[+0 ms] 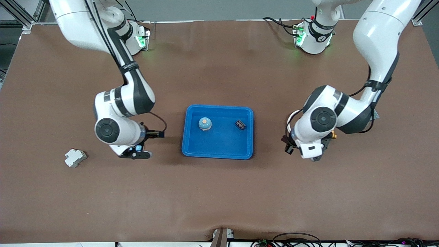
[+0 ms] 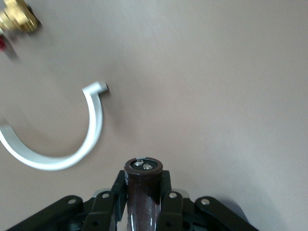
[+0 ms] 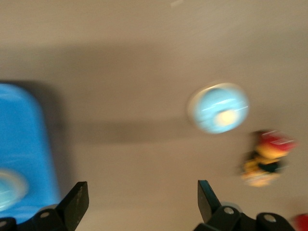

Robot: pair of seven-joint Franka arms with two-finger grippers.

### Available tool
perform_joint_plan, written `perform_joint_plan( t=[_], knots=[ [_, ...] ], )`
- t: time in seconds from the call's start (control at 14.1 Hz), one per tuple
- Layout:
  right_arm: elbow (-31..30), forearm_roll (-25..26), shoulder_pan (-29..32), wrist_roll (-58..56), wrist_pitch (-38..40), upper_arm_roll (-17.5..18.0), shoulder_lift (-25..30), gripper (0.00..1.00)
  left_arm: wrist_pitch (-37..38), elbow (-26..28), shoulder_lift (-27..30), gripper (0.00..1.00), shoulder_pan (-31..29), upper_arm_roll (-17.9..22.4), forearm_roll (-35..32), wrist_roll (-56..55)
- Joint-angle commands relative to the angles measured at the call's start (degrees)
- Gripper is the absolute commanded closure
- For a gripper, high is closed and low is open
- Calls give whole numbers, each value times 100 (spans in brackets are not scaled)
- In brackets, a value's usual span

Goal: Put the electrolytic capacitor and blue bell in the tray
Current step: 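Release the bell in the tray while the left gripper carries the capacitor, then lower the capacitor into the tray while the right gripper reaches the other bell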

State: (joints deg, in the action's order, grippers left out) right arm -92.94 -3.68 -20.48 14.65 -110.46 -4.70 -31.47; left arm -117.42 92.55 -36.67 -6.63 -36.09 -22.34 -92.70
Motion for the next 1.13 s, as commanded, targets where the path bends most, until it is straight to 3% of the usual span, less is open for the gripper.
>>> perform_joint_plan(
  t=[0.0,0.28,0.57,0.85,1.06],
  knots=[
    [-93,350,298,-399,-133,127,36,0,131,-570,-384,100,494,14,72,-318],
    [-215,350,518,-690,-791,127,36,0,-61,-966,-719,100,978,32,54,-424],
    [-460,350,677,-1086,-1371,127,36,0,-807,-966,-982,100,1663,532,63,-459],
    [-927,350,668,-1095,-2057,127,71,0,-993,-975,-1114,100,2323,1156,80,-468],
    [-1050,350,668,-1095,-2190,136,71,0,-1143,-975,-1202,100,2386,1201,72,-486]
  ],
)
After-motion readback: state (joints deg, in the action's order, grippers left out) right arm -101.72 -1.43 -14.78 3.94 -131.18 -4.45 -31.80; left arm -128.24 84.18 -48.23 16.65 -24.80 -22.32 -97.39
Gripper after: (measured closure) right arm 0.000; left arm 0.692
